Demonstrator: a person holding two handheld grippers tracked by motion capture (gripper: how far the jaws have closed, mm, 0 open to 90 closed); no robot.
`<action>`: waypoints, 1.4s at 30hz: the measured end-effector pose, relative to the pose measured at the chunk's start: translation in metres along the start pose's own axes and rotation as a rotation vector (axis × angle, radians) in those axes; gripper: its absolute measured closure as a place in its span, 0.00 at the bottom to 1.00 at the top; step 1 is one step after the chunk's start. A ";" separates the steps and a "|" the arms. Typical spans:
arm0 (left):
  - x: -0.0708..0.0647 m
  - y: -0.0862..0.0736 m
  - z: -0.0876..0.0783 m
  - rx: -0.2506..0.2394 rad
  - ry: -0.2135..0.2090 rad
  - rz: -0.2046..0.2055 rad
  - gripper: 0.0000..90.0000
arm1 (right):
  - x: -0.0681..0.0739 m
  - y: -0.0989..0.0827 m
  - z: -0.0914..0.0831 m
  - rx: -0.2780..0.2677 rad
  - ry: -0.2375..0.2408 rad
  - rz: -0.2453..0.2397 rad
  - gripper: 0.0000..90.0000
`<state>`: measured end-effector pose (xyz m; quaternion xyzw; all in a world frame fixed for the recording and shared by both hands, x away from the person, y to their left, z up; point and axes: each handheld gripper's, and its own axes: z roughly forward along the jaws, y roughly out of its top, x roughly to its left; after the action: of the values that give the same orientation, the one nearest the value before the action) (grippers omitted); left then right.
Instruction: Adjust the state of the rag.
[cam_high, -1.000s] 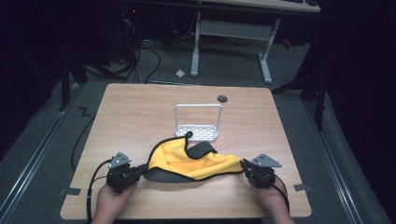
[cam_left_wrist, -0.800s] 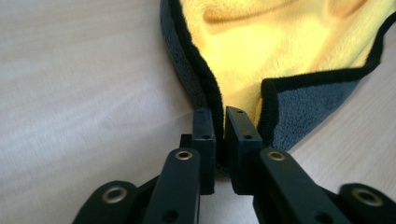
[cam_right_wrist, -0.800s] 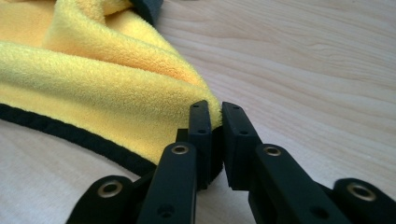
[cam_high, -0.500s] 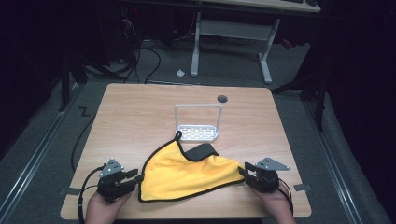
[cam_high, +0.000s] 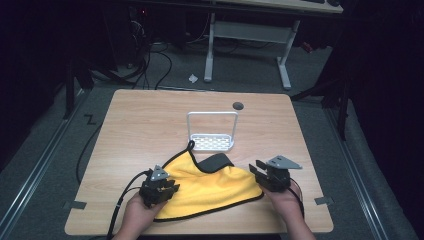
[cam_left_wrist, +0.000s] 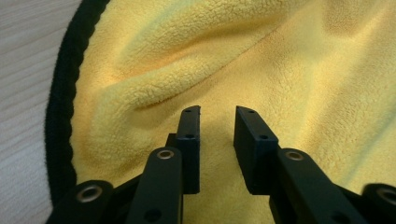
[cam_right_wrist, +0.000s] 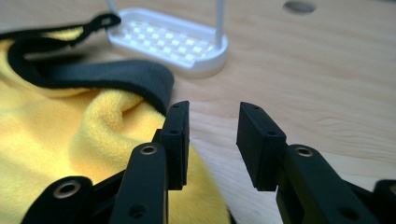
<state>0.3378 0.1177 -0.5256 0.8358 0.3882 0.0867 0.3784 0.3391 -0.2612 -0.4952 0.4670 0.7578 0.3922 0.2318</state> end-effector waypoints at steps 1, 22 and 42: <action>0.001 -0.002 -0.001 -0.003 0.002 0.000 0.81 | 0.002 -0.001 0.009 0.030 0.009 -0.007 0.72; 0.027 -0.017 -0.013 -0.076 0.037 -0.091 0.82 | 0.056 -0.004 0.037 0.155 0.082 -0.116 0.83; 0.015 -0.013 -0.009 -0.059 0.056 -0.013 0.84 | 0.002 0.043 0.005 -0.027 -0.096 -0.023 0.93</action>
<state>0.3361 0.1390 -0.5308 0.8190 0.4014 0.1189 0.3924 0.3641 -0.2468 -0.4635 0.4735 0.7458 0.3768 0.2788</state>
